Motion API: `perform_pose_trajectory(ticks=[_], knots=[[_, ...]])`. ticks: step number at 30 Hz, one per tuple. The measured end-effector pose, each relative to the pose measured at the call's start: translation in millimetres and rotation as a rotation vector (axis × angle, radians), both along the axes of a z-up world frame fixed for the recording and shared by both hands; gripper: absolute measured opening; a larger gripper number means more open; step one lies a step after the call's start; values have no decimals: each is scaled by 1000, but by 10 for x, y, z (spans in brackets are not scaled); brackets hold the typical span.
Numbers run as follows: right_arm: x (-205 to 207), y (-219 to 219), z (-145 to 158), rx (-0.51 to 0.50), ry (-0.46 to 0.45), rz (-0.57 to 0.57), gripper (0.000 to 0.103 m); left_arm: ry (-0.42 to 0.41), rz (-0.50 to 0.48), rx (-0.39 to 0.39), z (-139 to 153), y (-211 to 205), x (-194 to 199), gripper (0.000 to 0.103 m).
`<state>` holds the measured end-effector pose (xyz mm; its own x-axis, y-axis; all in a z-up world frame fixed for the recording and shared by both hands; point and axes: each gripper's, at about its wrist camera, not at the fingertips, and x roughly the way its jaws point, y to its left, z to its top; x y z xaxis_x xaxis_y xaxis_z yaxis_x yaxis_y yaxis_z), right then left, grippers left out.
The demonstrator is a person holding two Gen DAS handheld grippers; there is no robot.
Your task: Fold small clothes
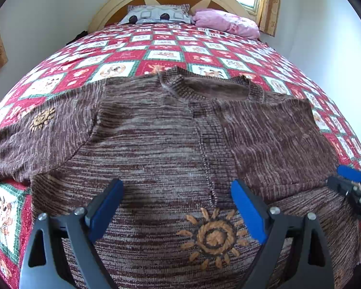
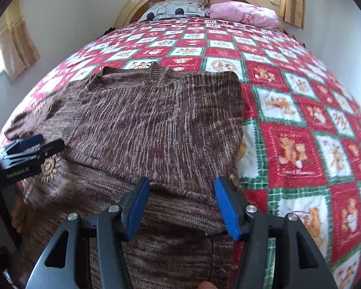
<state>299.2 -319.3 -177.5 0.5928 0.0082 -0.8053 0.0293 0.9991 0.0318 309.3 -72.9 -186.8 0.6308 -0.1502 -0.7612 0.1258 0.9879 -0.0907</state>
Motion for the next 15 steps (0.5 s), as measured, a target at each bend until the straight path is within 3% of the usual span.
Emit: perform_pose_trajectory(ticks=[3, 4, 6, 10, 15], knots=[[67, -93, 118, -2, -57, -17, 57, -1, 17, -17, 5, 41, -9, 94], [174, -67, 90, -10, -51, -29, 57, 4, 21, -17, 2, 53, -11, 94], [345, -124, -146, -32, 53, -58, 57, -1, 32, -15, 10, 91, -51, 94], [309, 24, -128, -78, 33, -68, 57, -1, 61, -74, 6, 228, -83, 94], [405, 357, 104, -63, -85, -50, 58, -2, 58, -59, 5, 190, -73, 95]])
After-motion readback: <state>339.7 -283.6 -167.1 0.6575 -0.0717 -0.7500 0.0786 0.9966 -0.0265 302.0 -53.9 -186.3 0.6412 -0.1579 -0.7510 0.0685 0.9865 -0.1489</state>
